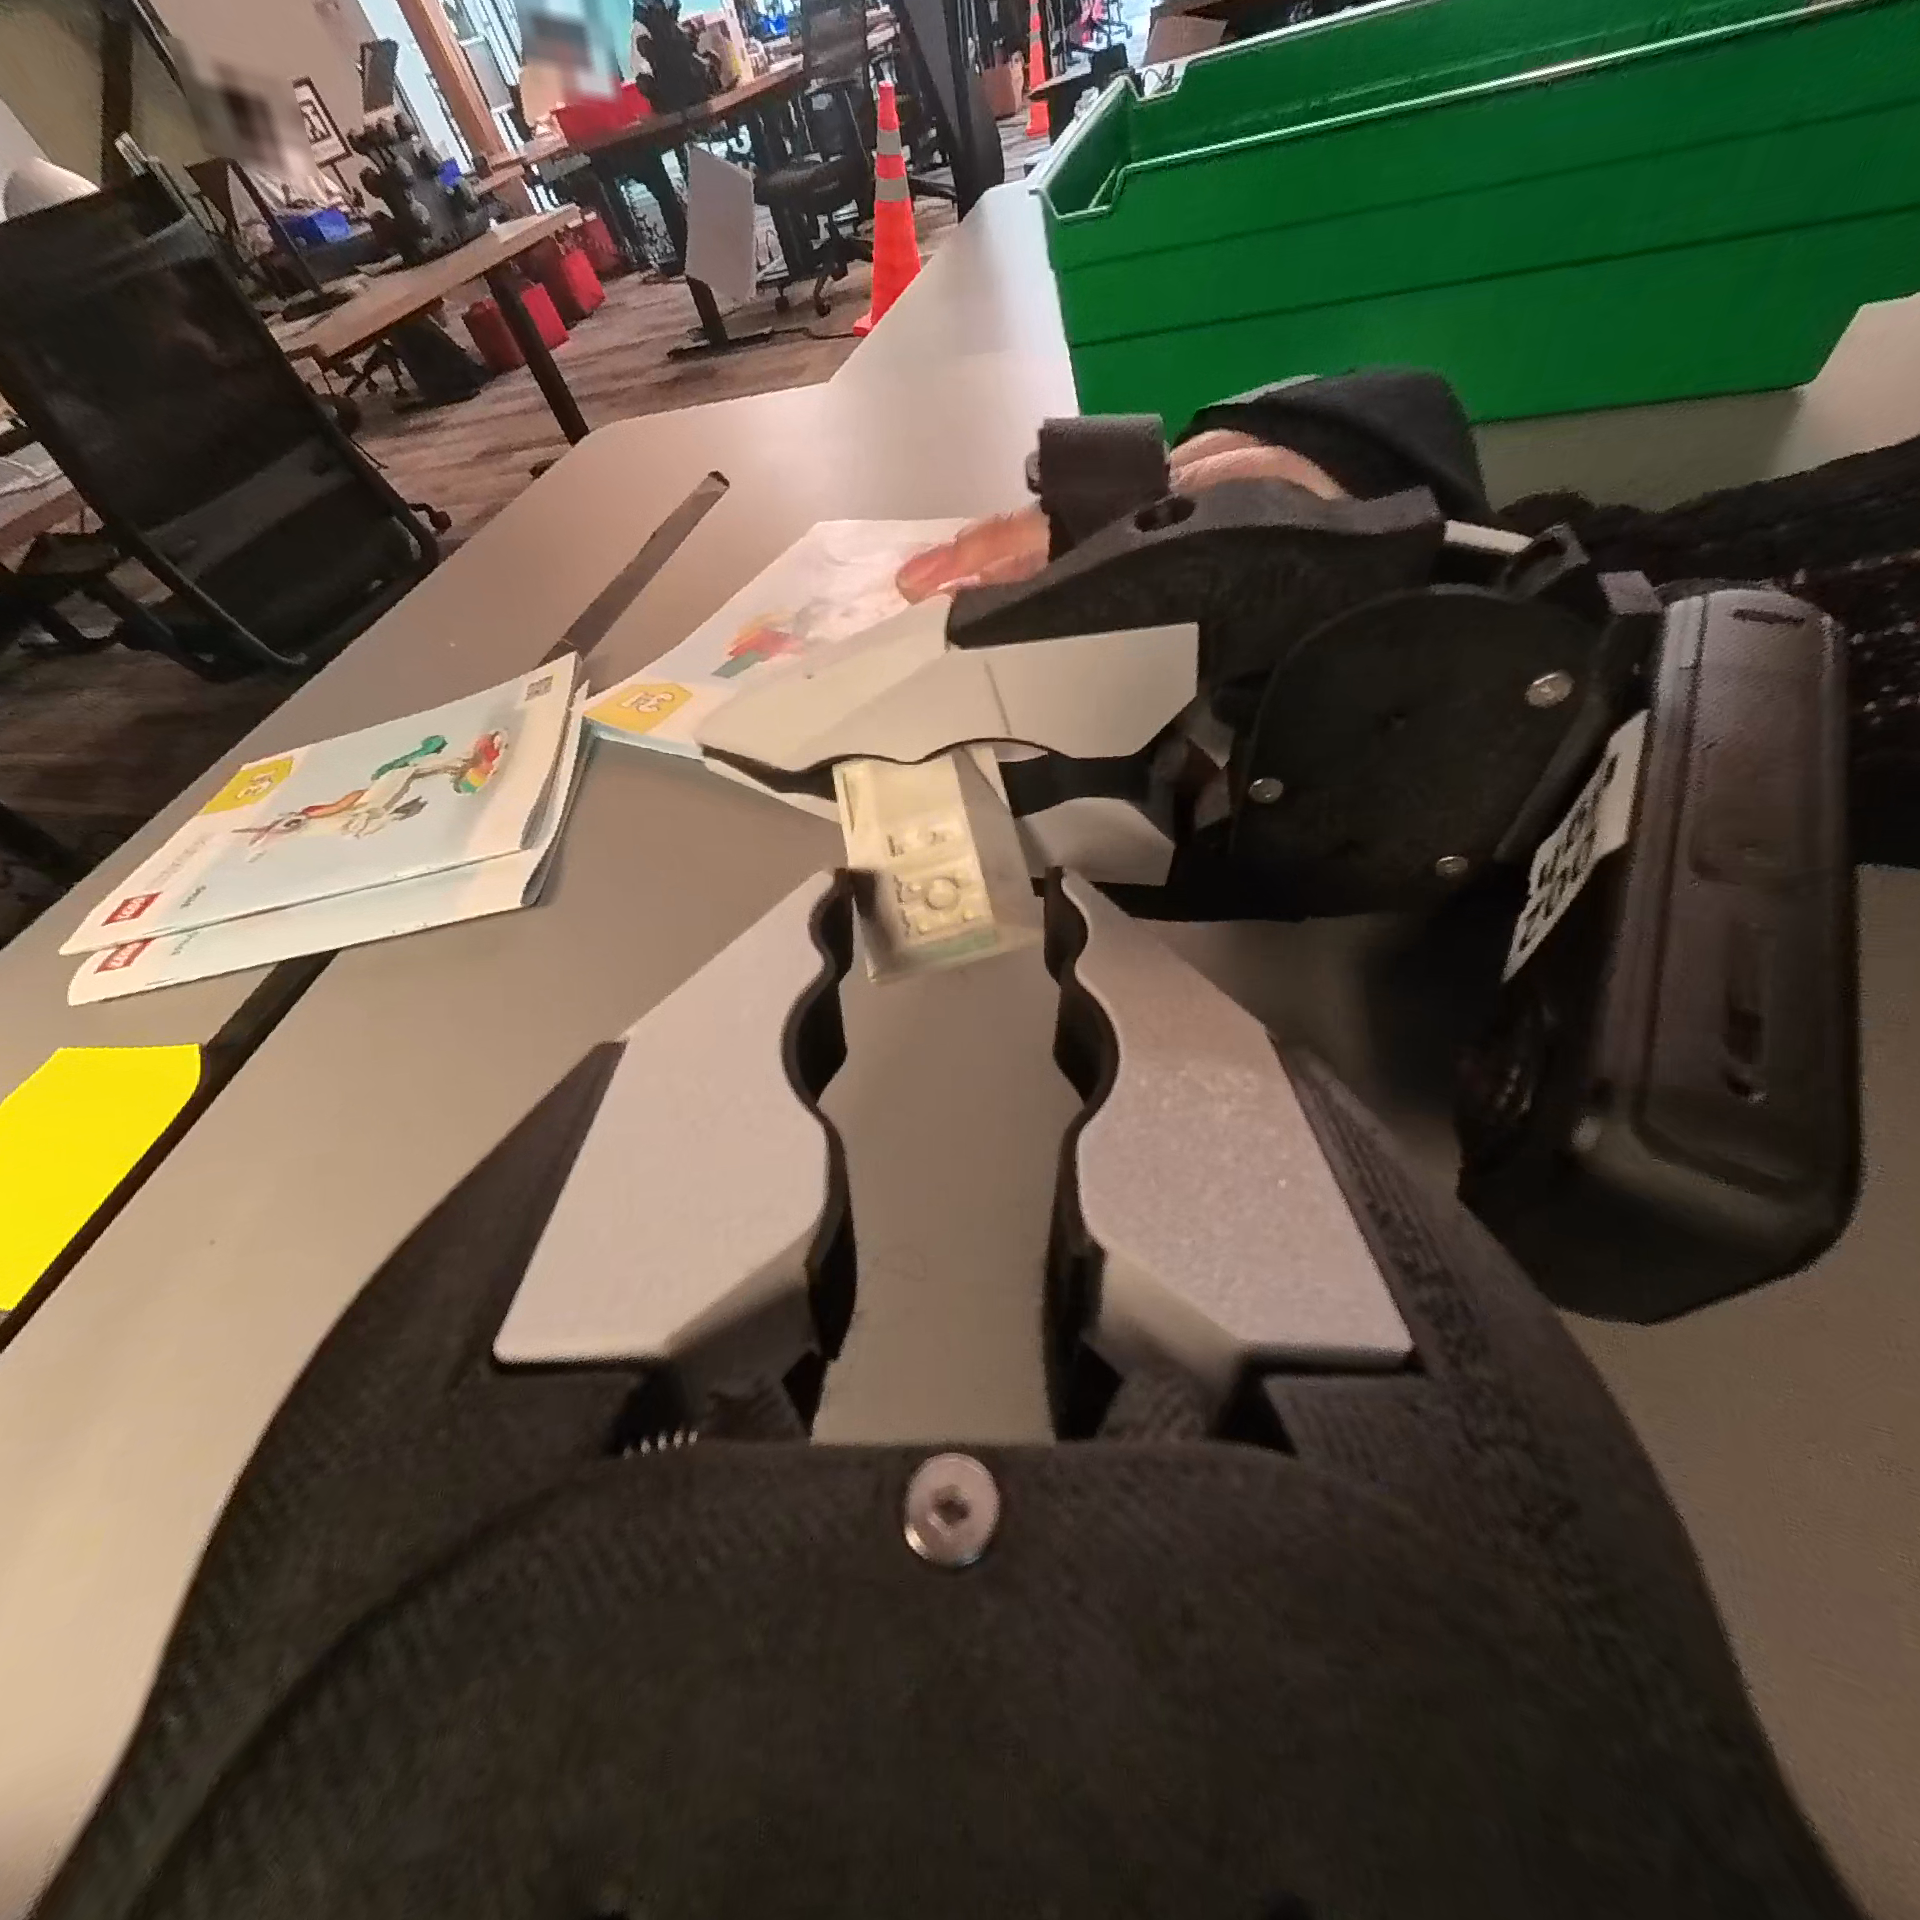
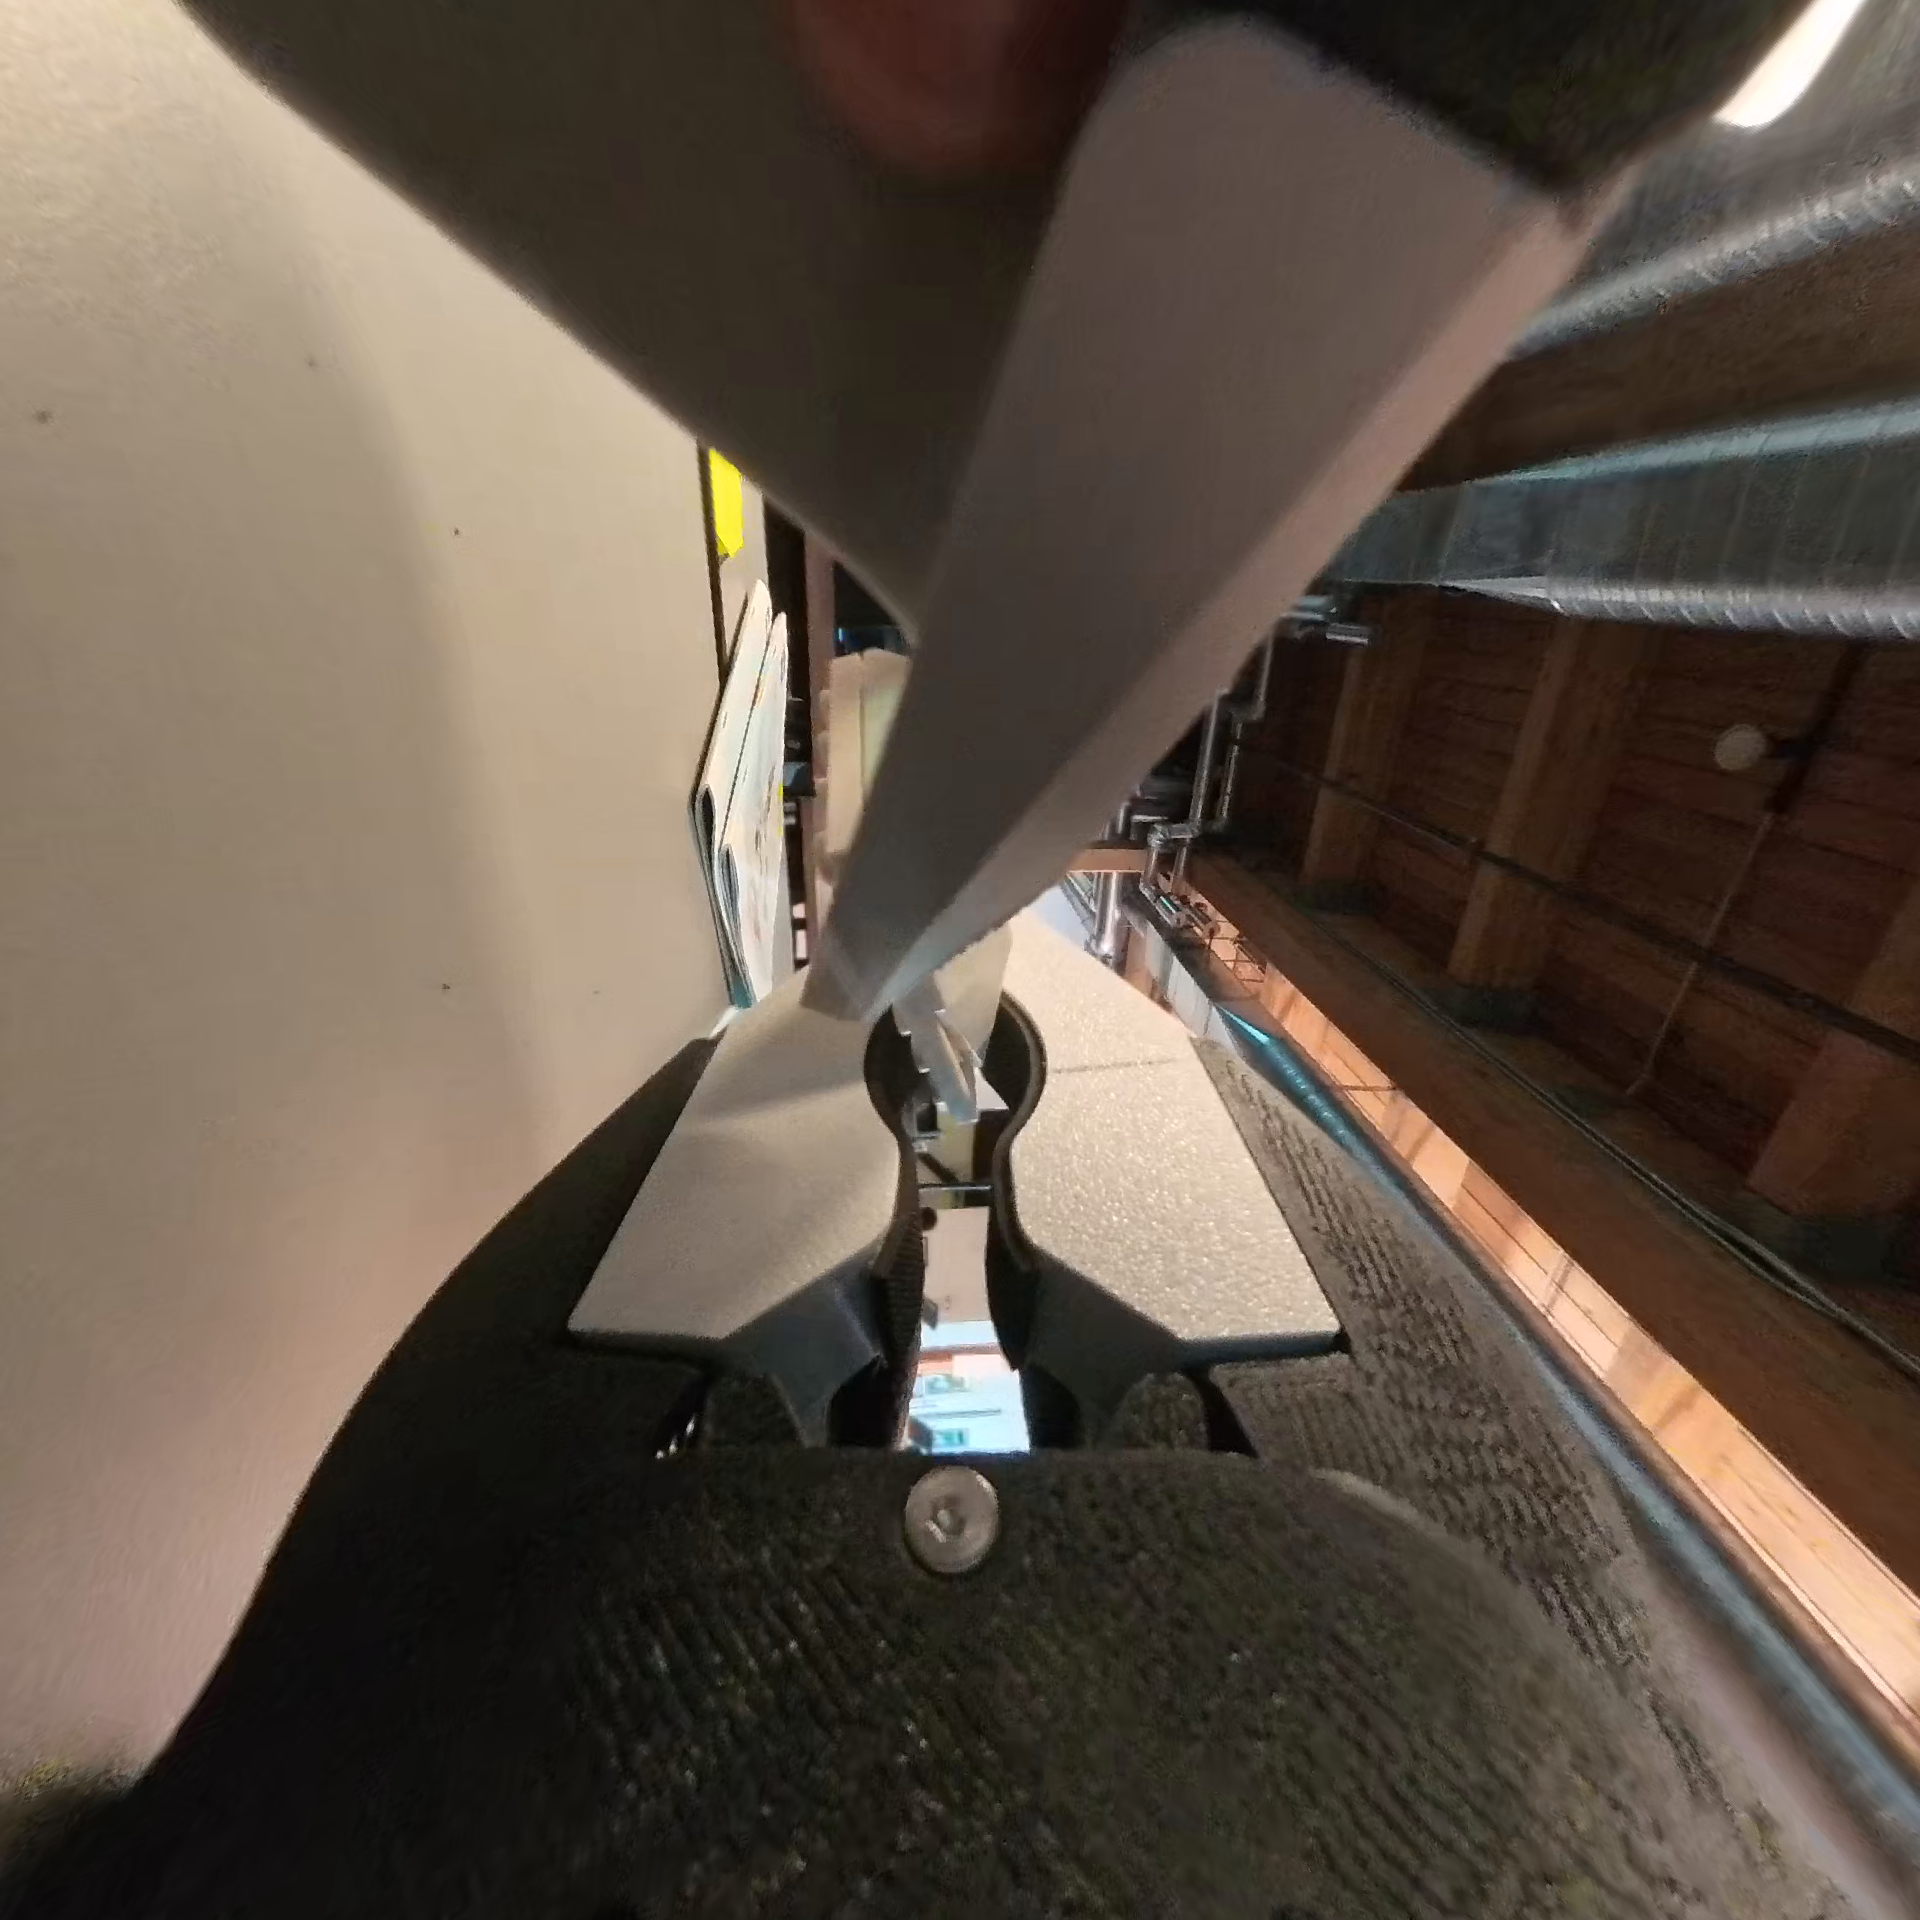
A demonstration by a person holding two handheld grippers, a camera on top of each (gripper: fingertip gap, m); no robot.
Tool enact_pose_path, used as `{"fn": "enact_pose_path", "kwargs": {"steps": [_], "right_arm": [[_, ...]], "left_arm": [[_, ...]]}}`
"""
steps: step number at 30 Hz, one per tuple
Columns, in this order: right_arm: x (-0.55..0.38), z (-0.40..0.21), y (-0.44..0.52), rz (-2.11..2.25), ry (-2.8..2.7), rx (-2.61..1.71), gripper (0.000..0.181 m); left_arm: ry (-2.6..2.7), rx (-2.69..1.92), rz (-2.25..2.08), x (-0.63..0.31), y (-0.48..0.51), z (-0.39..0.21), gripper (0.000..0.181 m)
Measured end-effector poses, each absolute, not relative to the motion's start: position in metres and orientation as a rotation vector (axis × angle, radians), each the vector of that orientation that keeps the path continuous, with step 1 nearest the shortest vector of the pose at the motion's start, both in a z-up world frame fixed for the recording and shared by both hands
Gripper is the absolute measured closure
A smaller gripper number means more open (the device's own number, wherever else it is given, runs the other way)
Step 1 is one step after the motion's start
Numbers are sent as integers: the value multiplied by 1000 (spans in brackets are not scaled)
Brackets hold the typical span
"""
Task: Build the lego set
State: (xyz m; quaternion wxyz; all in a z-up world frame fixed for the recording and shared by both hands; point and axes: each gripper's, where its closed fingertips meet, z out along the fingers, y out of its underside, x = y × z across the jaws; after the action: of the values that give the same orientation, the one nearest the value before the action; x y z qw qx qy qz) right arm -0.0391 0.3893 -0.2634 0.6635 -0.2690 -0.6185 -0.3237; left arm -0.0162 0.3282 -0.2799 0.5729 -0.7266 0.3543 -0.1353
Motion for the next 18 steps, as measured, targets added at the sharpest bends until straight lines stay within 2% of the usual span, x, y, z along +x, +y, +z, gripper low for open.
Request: {"fn": "enact_pose_path", "kwargs": {"steps": [10,12,13,16,18], "right_arm": [[-39,-269,391,-738,-1425,-607,180],[-39,-271,391,-708,-1435,-628,161],[-39,-273,391,-697,-1449,-635,161],[-45,-280,380,-665,-1502,-575,161],[-47,-284,378,-673,-1524,-573,173]], "left_arm": [[781,-1792,-359,-18,333,-285,148],[797,-1810,-337,-19,333,-290,148],[806,-1815,-322,-19,334,-292,148],[795,-1815,-292,-22,336,-292,148],[793,-1813,-302,-23,336,-291,148]]}}
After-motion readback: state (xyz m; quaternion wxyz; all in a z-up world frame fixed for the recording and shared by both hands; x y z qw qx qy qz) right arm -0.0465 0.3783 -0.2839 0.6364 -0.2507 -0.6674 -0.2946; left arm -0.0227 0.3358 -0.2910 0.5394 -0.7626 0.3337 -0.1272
